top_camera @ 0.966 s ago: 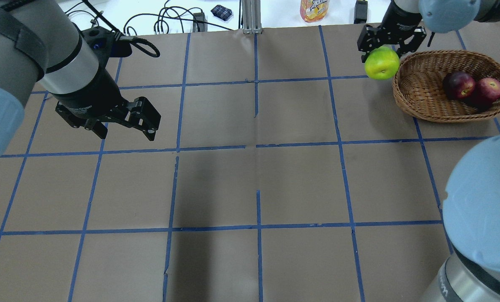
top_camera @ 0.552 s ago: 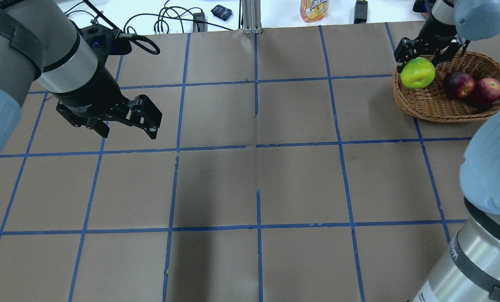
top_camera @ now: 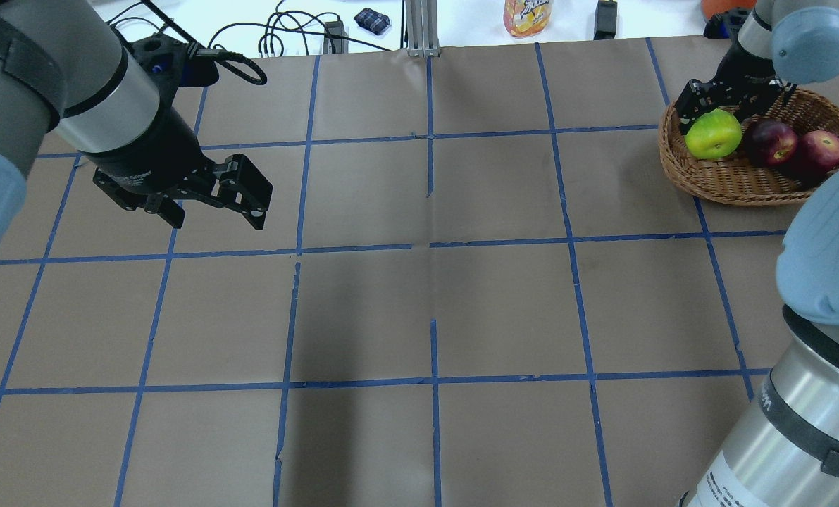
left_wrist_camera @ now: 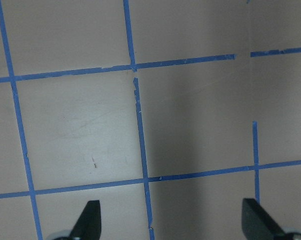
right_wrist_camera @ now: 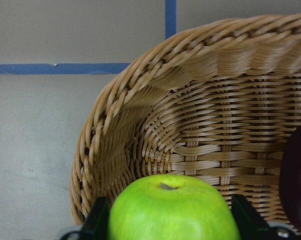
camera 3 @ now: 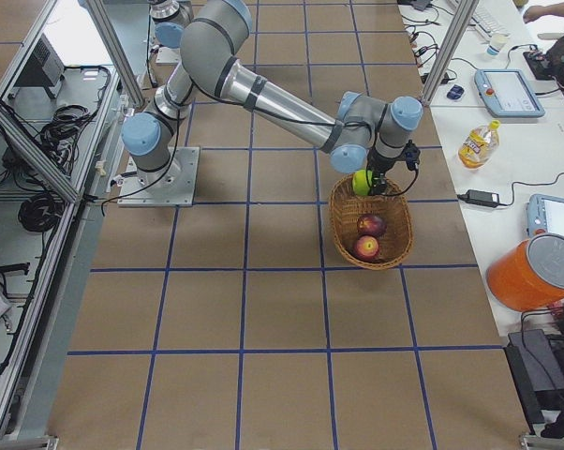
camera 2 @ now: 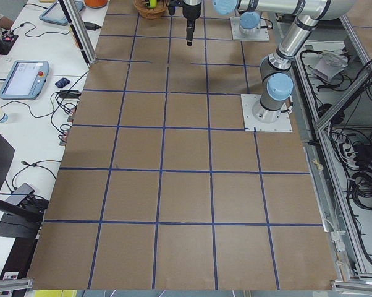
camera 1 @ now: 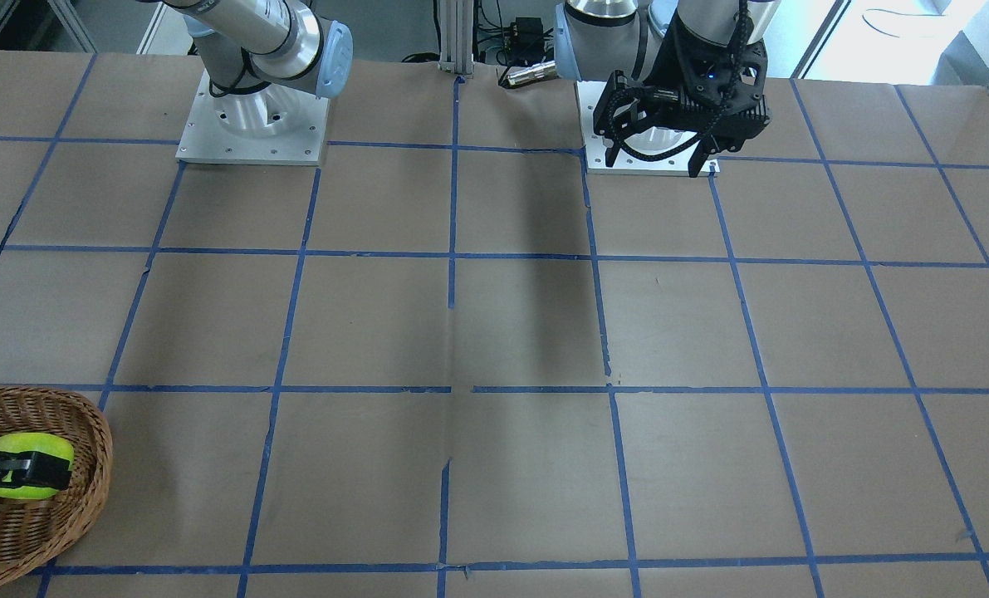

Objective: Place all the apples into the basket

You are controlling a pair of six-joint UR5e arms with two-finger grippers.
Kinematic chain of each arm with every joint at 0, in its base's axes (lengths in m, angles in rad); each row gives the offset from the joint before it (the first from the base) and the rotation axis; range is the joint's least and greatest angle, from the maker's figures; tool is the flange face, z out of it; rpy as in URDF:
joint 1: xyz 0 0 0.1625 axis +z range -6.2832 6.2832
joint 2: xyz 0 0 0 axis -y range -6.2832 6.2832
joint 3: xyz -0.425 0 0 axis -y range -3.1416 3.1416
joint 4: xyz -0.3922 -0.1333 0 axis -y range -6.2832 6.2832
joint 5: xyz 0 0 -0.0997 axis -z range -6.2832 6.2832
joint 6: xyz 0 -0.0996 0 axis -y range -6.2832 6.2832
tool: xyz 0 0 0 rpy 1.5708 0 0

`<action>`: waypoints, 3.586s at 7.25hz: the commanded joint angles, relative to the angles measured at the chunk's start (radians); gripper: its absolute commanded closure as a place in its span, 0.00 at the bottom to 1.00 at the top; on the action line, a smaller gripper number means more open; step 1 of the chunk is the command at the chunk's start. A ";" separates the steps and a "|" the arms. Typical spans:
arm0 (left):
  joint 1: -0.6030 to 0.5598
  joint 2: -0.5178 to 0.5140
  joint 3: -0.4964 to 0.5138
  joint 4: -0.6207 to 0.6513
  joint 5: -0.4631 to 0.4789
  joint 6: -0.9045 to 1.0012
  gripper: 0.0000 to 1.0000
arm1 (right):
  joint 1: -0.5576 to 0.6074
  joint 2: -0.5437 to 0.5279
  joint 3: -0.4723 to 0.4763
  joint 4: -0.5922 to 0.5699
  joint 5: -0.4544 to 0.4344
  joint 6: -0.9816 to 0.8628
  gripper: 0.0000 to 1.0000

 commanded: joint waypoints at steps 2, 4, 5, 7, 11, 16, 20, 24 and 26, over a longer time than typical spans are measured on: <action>0.002 0.000 0.004 0.006 -0.002 -0.001 0.00 | -0.007 0.006 -0.002 -0.012 -0.003 -0.013 0.00; 0.000 0.006 -0.010 -0.001 0.004 -0.001 0.00 | -0.007 -0.015 -0.020 0.044 -0.032 -0.002 0.00; 0.002 0.006 -0.012 -0.001 0.010 0.000 0.00 | -0.005 -0.079 -0.019 0.128 -0.037 0.001 0.00; 0.002 0.006 -0.016 -0.008 0.010 -0.001 0.00 | 0.025 -0.261 -0.009 0.362 -0.014 0.138 0.00; 0.002 0.004 -0.013 -0.006 0.000 -0.004 0.00 | 0.168 -0.523 0.113 0.494 0.015 0.257 0.00; 0.049 0.004 -0.007 -0.006 -0.002 -0.003 0.00 | 0.309 -0.696 0.337 0.364 -0.005 0.366 0.00; 0.080 0.004 0.005 -0.008 -0.051 0.000 0.00 | 0.311 -0.632 0.206 0.429 0.000 0.366 0.00; 0.074 0.000 0.034 -0.058 -0.051 0.003 0.00 | 0.316 -0.615 0.169 0.480 0.012 0.375 0.00; 0.053 -0.010 0.044 -0.070 -0.028 0.003 0.00 | 0.314 -0.615 0.167 0.479 0.013 0.374 0.00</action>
